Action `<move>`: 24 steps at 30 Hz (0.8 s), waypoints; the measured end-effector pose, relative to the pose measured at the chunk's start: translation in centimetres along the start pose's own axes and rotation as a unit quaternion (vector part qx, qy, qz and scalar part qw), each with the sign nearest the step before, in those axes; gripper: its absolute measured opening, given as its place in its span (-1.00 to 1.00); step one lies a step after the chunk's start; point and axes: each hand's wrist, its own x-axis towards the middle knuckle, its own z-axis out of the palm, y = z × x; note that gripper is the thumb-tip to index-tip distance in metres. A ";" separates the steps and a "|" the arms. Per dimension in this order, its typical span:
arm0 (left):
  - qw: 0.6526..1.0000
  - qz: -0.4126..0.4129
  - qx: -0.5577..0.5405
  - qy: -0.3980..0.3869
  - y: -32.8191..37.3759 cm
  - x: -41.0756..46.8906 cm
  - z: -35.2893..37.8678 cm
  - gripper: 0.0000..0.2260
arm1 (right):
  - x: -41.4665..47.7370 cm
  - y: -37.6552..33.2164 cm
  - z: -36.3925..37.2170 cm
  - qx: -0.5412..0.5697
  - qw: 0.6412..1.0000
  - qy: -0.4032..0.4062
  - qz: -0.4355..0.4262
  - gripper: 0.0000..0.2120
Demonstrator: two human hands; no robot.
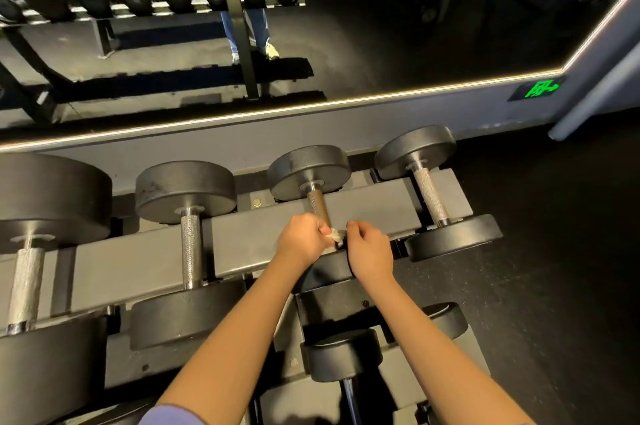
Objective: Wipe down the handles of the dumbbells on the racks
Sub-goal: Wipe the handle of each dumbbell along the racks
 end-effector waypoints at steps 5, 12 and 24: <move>0.997 0.040 -0.035 0.048 1.8 0.1 0.5 -0.88 | -0.5 1.9 -3.0 -0.078 0.991 0.016 -0.108 -0.78; 0.984 0.086 -0.143 0.066 6.8 0.6 3.6 -0.88 | 3.8 7.1 -13.2 -0.350 0.926 0.120 -0.071 -0.57; 0.956 -0.015 -0.282 0.075 12.5 5.7 7.9 -0.93 | 7.7 7.8 -16.2 -0.296 0.953 0.036 -0.061 -0.27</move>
